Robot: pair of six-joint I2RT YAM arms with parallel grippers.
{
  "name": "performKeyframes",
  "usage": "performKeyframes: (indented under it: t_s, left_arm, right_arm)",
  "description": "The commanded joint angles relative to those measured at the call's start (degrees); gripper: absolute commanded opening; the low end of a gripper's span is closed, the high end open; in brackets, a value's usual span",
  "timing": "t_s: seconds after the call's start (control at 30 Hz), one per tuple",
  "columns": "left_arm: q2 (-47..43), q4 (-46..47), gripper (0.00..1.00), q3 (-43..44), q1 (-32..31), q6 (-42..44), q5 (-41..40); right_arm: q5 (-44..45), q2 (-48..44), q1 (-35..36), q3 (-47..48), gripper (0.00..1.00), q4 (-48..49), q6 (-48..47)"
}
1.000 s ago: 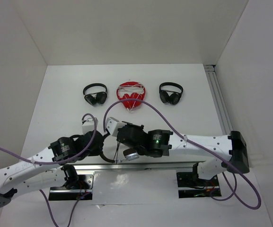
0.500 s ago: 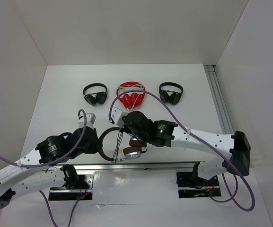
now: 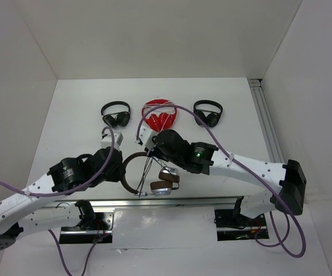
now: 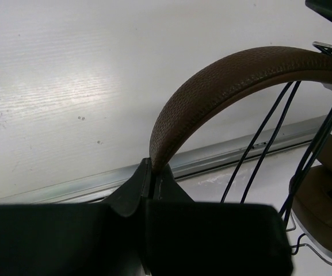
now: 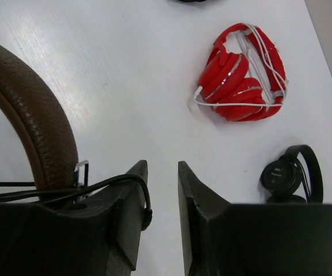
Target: Wrap the headphones
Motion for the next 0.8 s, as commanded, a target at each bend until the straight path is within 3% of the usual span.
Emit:
performKeyframes:
  t_s: [0.0, 0.07, 0.1, 0.13, 0.33, 0.37, 0.6, 0.67, 0.77]
  left_arm:
    - [1.5, 1.9, 0.00, 5.0, -0.3, 1.0, -1.5]
    - [2.5, 1.8, 0.00, 7.0, -0.3, 1.6, -1.5]
    - [3.2, 1.8, 0.00, 7.6, -0.3, 2.1, -2.1]
    - [3.2, 1.8, 0.00, 8.2, 0.3, 2.1, -2.1]
    - [3.8, 1.2, 0.00, 10.8, 3.3, 4.4, -0.8]
    - [3.8, 1.2, 0.00, 10.8, 3.3, 4.9, -0.8]
    - [3.3, 0.6, 0.00, 10.8, 6.4, 6.7, 0.3]
    - [3.3, 0.6, 0.00, 10.2, 7.2, 7.3, 0.3]
    - [3.3, 0.6, 0.00, 9.7, 8.7, 7.9, 0.9]
  right_arm:
    - [1.7, -3.2, -2.6, -1.9, 0.36, 3.2, 1.4]
    - [2.3, -4.7, -4.6, -3.2, 0.40, 4.3, 2.6]
    - [1.8, -4.7, -5.3, -3.9, 0.51, 4.3, 2.6]
    - [1.8, -5.2, -5.9, -3.9, 0.55, 4.3, 2.6]
    - [-2.5, -6.9, -11.1, -5.0, 0.65, 5.5, 3.6]
    - [-3.3, -6.9, -11.6, -5.0, 0.74, 6.0, 3.6]
    - [-3.3, -6.9, -16.4, -5.5, 0.78, 6.6, 5.4]
    - [-2.8, -7.4, -19.2, -5.5, 0.94, 6.6, 6.3]
    - [-0.4, -7.4, -21.7, -5.5, 1.00, 5.2, 8.9]
